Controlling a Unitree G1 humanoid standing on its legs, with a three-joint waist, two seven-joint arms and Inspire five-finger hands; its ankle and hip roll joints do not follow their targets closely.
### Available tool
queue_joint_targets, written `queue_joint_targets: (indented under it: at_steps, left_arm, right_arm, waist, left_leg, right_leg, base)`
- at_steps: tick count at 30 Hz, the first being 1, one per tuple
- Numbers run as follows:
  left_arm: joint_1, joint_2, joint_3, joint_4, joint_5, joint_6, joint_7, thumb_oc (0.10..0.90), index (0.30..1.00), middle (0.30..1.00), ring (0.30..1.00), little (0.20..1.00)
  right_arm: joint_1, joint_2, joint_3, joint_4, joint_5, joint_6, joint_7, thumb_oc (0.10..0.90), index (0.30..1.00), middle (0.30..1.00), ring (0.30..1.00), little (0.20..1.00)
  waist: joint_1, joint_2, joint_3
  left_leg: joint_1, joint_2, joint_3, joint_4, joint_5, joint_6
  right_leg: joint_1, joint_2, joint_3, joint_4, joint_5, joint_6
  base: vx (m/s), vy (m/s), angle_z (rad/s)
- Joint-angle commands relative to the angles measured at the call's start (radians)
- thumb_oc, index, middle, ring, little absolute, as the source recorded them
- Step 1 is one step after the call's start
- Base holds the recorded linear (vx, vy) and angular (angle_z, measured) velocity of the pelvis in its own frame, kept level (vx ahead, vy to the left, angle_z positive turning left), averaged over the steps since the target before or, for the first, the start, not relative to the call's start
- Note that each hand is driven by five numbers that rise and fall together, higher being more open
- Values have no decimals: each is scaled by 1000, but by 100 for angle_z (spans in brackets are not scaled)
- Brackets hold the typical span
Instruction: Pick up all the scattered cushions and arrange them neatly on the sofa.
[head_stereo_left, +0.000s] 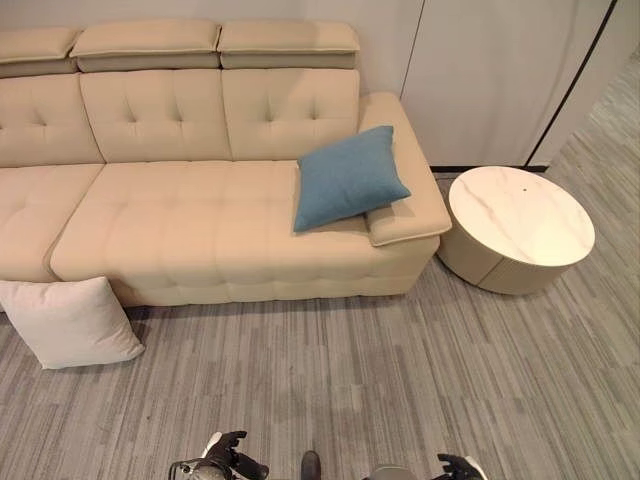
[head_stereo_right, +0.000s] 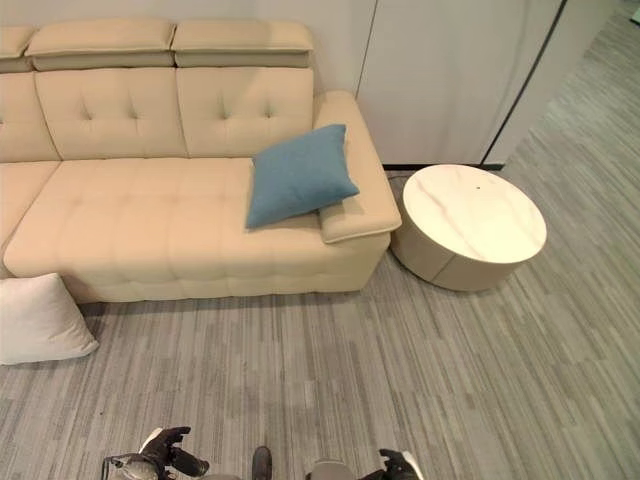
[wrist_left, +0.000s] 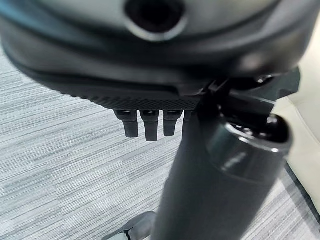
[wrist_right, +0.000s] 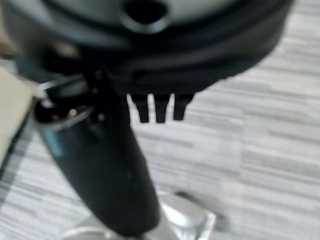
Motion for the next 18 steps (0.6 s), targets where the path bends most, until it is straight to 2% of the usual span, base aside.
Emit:
queue_joint_targets:
  at_steps: [1, 2, 5, 6, 9, 11, 12, 13, 14, 15, 18]
  left_arm:
    - [9, 1, 27, -10, 18, -17, 3, 800, 900, 900, 900, 900]
    - [9, 1, 27, -10, 18, -17, 3, 800, 900, 900, 900, 900]
    - [10, -1, 33, -1, 24, -20, 0, 800, 900, 900, 900, 900]
    - [13, -6, 33, 7, 33, -22, 2, 800, 900, 900, 900, 900]
    - [18, -11, 34, 15, 41, -20, -2, 800, 900, 900, 900, 900]
    - [16, -16, 32, 15, 35, -22, -4, 800, 900, 900, 900, 900]
    - [9, -19, 27, 8, 27, -21, -6, 800, 900, 900, 900, 900]
    - [8, -19, 27, 8, 27, -21, -6, 800, 900, 900, 900, 900]
    - [1, -20, 25, 2, 21, -21, -4, 800, 900, 900, 900, 900]
    - [-7, -21, 21, -9, 8, -20, 0, 800, 900, 900, 900, 900]
    - [-5, -23, 21, -13, -2, -19, 0, 800, 900, 900, 900, 900]
  right_arm:
    - [11, -22, 8, -37, 4, -16, -9, 800, 900, 900, 900, 900]
    - [12, -23, 8, -37, 4, -16, -9, 800, 900, 900, 900, 900]
    - [6, -30, 9, -38, -1, -9, -9, 800, 900, 900, 900, 900]
    - [15, -28, 9, -35, 4, -12, -10, 800, 900, 900, 900, 900]
    - [25, -27, 3, -33, 10, -16, -10, 800, 900, 900, 900, 900]
    - [22, -29, 2, -29, 22, -21, -12, 800, 900, 900, 900, 900]
    - [13, -30, 0, -25, 35, -27, -13, 800, 900, 900, 900, 900]
    - [13, -30, 0, -25, 35, -27, -13, 800, 900, 900, 900, 900]
    - [6, -31, -1, -27, 43, -31, -17, 800, 900, 900, 900, 900]
    - [-1, -36, 0, -25, 54, -34, -18, 800, 900, 900, 900, 900]
    - [1, -38, -4, -22, 61, -30, -17, 800, 900, 900, 900, 900]
  waist:
    - [5, -2, 7]
    - [4, 0, 10]
    - [-11, -8, 19]
    - [-15, -16, 10]
    - [-15, -13, -11]
    - [-17, -11, -18]
    - [-17, -12, -9]
    - [-18, -11, -9]
    - [-15, -18, 5]
    - [-6, -31, 22]
    - [0, -39, 27]
  left_leg:
    - [-18, 22, -87, 103, -161, -7]
    - [-13, 23, -88, 102, -163, -8]
    - [39, 25, -104, 83, -180, -27]
    - [55, 23, -114, 85, -201, -33]
    - [73, 46, -118, 95, -221, -50]
    - [55, 68, -119, 156, -210, -75]
    - [-2, 83, -97, 288, -161, -113]
    - [-5, 83, -98, 293, -163, -113]
    - [-58, 92, -85, 394, -125, -126]
    - [-114, 100, -64, 502, -97, -117]
    - [-158, 102, -36, 536, -100, -104]
  right_leg:
    - [1, 48, -33, -310, 254, -10]
    - [7, 50, -34, -314, 254, -10]
    - [-26, 55, -49, -425, 303, 7]
    - [14, 63, -21, -467, 303, -13]
    - [40, 77, -8, -474, 296, -29]
    - [62, 91, -4, -473, 278, -46]
    - [99, 97, -2, -481, 259, -68]
    - [98, 97, -2, -481, 259, -68]
    - [115, 96, -1, -484, 252, -81]
    - [149, 99, 4, -493, 236, -104]
    - [177, 95, 6, -493, 219, -113]
  base:
    - [185, -68, -7]
    - [182, -73, -15]
    - [302, -149, -3]
    - [275, -165, 10]
    - [300, -175, 26]
    - [275, -219, 28]
    - [159, -146, 12]
    - [137, -159, 10]
    - [138, -162, 4]
    - [139, -161, 2]
    - [230, -95, 7]
